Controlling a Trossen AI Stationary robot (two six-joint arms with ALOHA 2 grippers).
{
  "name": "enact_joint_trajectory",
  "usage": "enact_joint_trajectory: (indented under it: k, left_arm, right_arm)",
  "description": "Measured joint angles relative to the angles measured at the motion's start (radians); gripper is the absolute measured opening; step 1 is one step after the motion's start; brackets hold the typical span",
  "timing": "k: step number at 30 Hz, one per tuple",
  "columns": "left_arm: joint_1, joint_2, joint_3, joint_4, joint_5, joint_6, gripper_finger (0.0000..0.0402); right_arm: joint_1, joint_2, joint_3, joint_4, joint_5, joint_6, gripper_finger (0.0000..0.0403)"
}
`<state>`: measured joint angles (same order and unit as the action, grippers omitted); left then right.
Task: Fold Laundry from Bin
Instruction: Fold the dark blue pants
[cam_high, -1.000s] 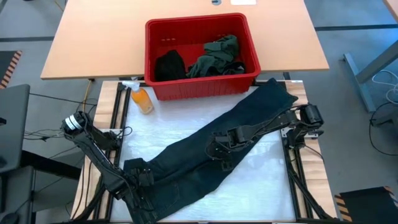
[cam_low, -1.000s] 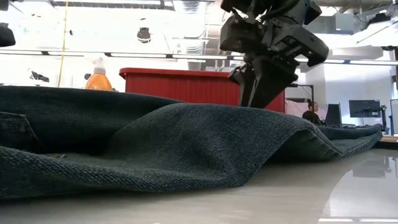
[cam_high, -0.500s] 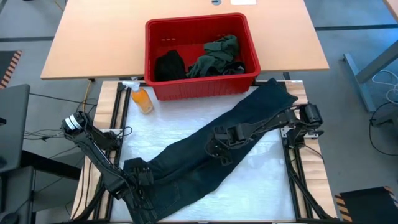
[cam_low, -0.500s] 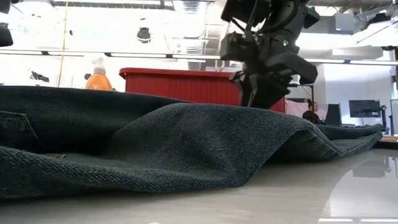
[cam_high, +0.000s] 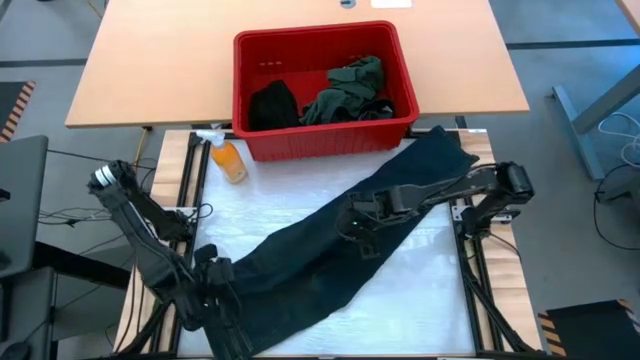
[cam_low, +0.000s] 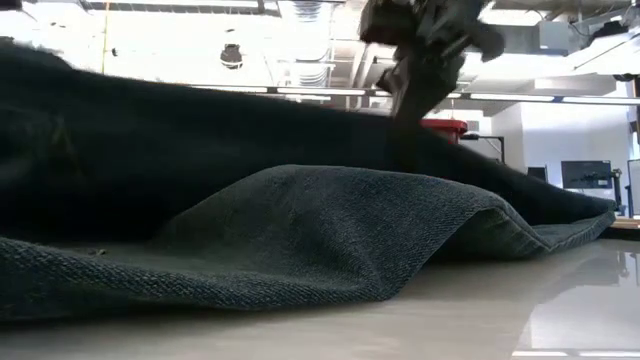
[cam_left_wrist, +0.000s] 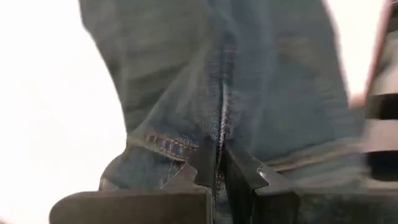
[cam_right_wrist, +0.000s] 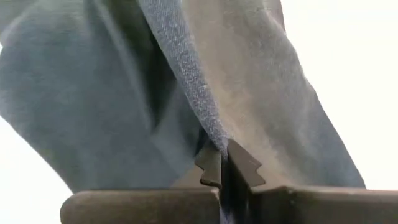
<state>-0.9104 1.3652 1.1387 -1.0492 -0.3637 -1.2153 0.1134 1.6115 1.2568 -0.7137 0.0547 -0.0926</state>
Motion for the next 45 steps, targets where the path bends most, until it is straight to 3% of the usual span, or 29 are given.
enact_joint_trajectory:
  k: [6,10,15,20,25,29,33,37,39,41,42,45]
  left_arm:
    - [-0.026,-0.009,0.115,0.034,-0.015,0.005,0.0]
    - [-0.047,0.028,0.137,0.204,-0.015,0.002,0.0]
    - [-0.059,0.148,0.137,0.463,0.067,0.003,0.0]
    - [-0.059,0.3,0.138,0.596,0.156,-0.026,0.0]
    - [-0.04,0.411,0.138,0.711,0.213,-0.046,0.0]
    - [-0.039,0.453,0.138,0.775,0.216,-0.098,0.0]
    - [-0.058,0.481,0.138,0.78,0.198,-0.196,0.0]
    - [-0.086,0.507,0.138,0.776,0.198,-0.285,0.0]
    - [-0.096,0.516,0.138,0.776,0.198,-0.317,0.0]
    - [-0.103,0.521,0.138,0.771,0.187,-0.334,0.0]
    - [-0.104,0.521,0.138,0.767,0.181,-0.338,0.0]
    - [-0.104,0.52,0.138,0.743,0.179,-0.331,0.0]
  right_arm:
    - [0.077,-0.074,-0.001,-0.127,0.0,0.095,0.0022]
    - [0.173,-0.083,-0.001,-0.188,-0.004,0.168,0.0022]
    - [0.3,-0.043,-0.001,-0.183,-0.009,0.248,0.0037]
    - [0.361,0.023,-0.001,-0.197,-0.033,0.313,0.0064]
    - [0.294,0.03,-0.003,-0.278,-0.063,0.291,0.007]
    - [0.201,-0.063,-0.01,-0.273,-0.088,0.222,0.0071]
    - [0.091,-0.161,-0.111,-0.178,-0.129,0.19,0.0072]
    - [-0.023,-0.237,-0.217,-0.16,-0.374,0.204,0.0073]
    - [-0.036,-0.276,-0.258,-0.161,-0.521,0.234,0.0073]
    - [-0.023,-0.311,-0.293,-0.163,-0.583,0.238,0.0073]
    - [-0.016,-0.327,-0.306,-0.15,-0.564,0.235,0.0073]
    - [0.0,-0.363,-0.339,0.005,-0.356,0.249,0.0072]
